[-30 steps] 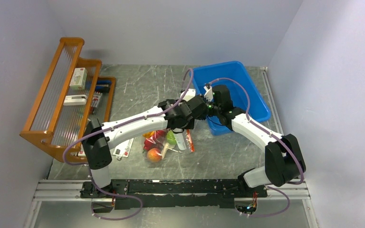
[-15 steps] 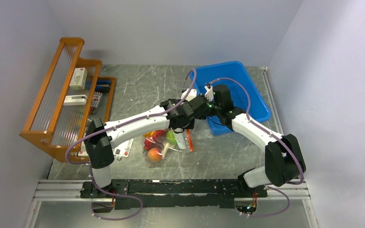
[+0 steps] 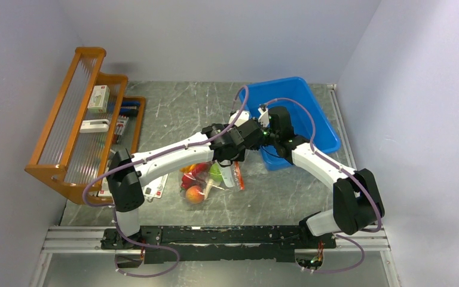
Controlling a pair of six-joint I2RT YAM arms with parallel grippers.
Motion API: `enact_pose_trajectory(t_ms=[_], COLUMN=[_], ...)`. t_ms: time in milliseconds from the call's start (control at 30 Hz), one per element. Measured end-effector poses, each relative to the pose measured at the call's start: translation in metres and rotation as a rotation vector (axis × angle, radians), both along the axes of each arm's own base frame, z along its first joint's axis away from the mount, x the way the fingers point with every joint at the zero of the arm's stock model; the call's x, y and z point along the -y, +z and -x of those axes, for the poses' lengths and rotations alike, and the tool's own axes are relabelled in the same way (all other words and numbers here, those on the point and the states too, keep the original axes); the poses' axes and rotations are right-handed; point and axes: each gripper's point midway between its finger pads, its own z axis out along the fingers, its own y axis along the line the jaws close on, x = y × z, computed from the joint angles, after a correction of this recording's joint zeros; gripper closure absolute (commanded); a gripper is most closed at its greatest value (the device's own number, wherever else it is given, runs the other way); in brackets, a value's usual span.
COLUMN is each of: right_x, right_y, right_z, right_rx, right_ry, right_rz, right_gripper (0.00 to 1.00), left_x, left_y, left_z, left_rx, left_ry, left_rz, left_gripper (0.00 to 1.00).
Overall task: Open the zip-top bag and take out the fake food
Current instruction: Open the zipper of the food storage bag at the center of the board.
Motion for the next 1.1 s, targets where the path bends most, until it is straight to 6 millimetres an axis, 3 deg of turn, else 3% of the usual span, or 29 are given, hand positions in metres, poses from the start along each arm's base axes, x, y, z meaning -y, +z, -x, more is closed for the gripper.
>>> enact_pose_trajectory(t_ms=[300,533,867,1100], right_x=[0.000,0.000,0.003,0.020], right_y=[0.001,-0.002,-0.004,0.001], right_z=[0.000,0.001,0.004,0.008], right_rx=[0.002,0.000,0.018,0.088], right_ry=[-0.001,0.004,0.017,-0.008], right_rz=[-0.003,-0.006,0.029,0.123], right_gripper=[0.96,0.94,0.58,0.55], left_x=[0.004,0.004,-0.007,-0.036], left_y=[0.000,-0.007,-0.008,0.001], left_z=[-0.001,0.000,0.009,0.023], left_rx=[0.001,-0.001,0.000,0.028], left_ry=[-0.007,-0.008,-0.002,0.023], left_rz=[0.015,0.021,0.069,0.166], left_gripper=[0.69,0.74,0.81,0.87])
